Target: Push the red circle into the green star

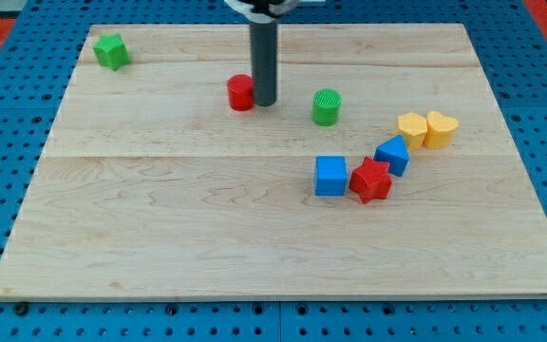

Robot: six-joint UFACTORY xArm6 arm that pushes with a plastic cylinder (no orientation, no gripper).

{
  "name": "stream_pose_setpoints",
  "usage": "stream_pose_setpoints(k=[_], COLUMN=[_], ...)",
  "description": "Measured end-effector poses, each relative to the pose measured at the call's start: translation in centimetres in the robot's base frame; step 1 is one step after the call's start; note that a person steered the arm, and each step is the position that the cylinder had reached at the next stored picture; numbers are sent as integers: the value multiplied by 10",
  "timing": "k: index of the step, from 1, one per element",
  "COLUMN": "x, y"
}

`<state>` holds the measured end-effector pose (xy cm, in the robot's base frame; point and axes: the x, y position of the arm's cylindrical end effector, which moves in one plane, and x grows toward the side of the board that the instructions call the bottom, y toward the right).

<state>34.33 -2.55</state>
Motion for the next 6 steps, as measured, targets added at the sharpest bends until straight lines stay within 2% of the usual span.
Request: stream_pose_setpoints(k=[3, 4, 6], x=[-57, -49, -35], y=[-91, -71, -87])
